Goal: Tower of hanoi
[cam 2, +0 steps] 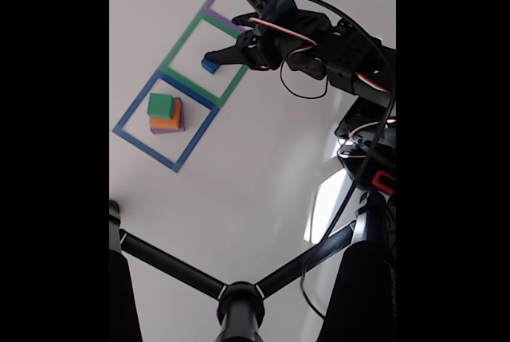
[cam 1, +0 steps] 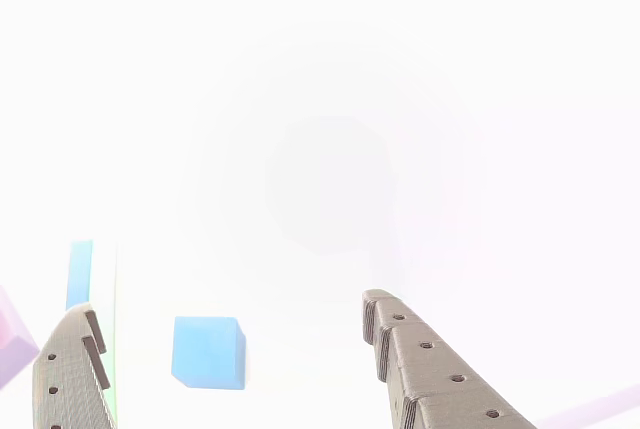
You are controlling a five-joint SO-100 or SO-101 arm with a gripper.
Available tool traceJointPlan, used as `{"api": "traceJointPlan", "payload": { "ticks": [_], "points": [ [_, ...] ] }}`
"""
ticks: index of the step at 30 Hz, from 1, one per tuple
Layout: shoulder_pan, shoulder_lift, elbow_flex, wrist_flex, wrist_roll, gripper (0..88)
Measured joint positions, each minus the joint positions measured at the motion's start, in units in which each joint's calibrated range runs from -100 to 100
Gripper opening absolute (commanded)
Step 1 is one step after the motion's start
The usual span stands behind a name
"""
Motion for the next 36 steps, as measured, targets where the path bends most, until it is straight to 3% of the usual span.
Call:
{"api": "traceJointPlan", "payload": {
  "ticks": [10, 18, 36],
  "points": [
    [-1.15, 15.96, 7.75, -28.01, 0.0, 29.8],
    [-2.62, 30.56, 7.66, -43.74, 0.0, 29.7],
    [-4.5, 44.15, 4.7, -55.46, 0.0, 29.2]
  ]
}}
